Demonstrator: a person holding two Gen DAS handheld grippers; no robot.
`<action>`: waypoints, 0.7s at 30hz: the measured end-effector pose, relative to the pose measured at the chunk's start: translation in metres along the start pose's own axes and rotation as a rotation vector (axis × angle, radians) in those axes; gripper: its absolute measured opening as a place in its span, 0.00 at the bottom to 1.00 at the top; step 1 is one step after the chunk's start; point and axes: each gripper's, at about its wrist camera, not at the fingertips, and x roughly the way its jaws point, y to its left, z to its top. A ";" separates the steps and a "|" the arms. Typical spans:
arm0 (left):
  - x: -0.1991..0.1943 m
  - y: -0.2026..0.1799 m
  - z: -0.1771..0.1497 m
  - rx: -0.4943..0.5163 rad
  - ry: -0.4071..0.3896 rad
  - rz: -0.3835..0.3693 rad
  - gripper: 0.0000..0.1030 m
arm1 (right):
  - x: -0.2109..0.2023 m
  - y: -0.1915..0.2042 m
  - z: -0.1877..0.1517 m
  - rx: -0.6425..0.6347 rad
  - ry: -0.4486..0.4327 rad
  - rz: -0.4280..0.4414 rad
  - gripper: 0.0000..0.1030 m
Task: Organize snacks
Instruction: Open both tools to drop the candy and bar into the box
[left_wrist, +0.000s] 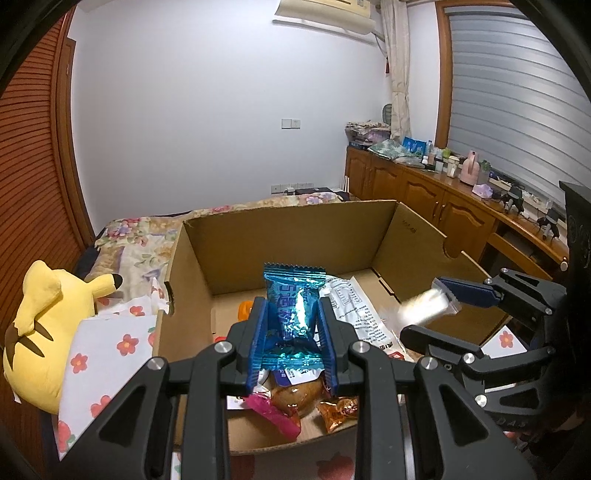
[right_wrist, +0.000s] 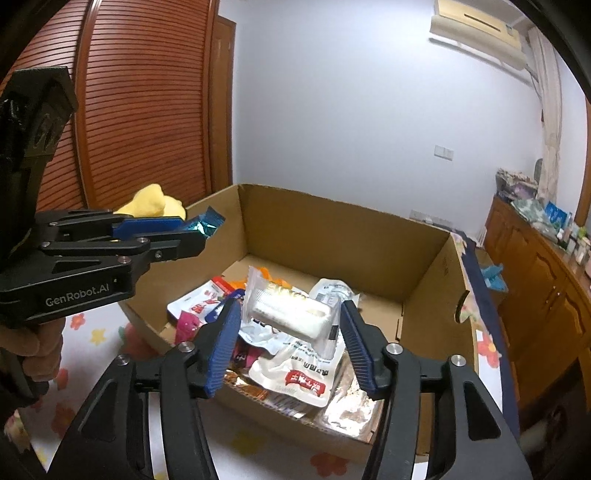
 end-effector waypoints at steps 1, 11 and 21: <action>0.001 0.001 0.000 0.000 0.003 0.000 0.24 | 0.001 -0.001 0.000 0.002 0.003 -0.001 0.60; 0.012 0.003 0.003 0.001 0.013 0.015 0.27 | 0.002 -0.004 -0.001 0.014 0.011 -0.011 0.70; 0.011 0.004 -0.003 -0.015 0.024 0.011 0.36 | -0.001 -0.006 -0.003 0.024 0.013 -0.020 0.71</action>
